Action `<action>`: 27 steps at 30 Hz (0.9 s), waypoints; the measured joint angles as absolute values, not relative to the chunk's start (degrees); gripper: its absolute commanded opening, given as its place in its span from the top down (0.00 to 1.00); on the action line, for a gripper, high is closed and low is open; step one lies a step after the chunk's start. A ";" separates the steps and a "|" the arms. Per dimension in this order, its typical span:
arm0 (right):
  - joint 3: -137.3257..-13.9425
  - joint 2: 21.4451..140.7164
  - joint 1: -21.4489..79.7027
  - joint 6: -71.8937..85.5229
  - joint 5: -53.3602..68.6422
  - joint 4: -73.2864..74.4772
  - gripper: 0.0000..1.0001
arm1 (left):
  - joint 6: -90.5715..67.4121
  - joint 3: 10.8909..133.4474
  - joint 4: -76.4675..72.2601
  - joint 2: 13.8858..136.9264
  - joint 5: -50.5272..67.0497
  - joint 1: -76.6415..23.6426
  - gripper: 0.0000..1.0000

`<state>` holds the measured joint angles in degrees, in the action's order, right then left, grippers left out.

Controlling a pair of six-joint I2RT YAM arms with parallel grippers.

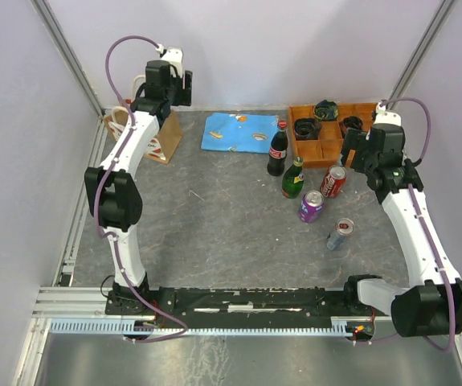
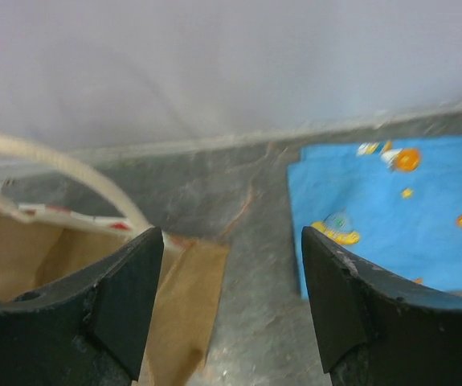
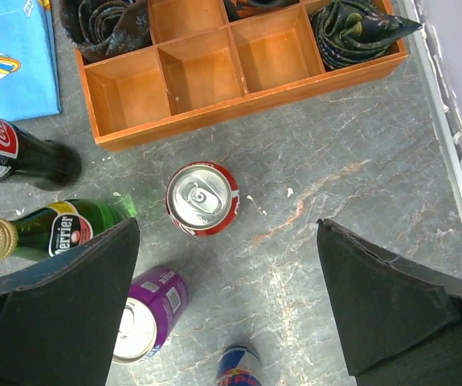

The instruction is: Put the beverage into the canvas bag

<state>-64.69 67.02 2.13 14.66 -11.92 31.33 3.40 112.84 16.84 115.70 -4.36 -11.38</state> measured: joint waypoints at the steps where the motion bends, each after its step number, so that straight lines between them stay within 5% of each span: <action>1: -64.49 66.35 2.13 14.57 -12.08 31.53 0.01 | 3.64 112.07 17.61 115.85 -5.63 -11.38 0.25; 27: -61.04 63.44 2.13 14.31 -12.69 34.57 0.01 | 10.66 100.82 13.74 116.73 -20.88 -9.74 0.21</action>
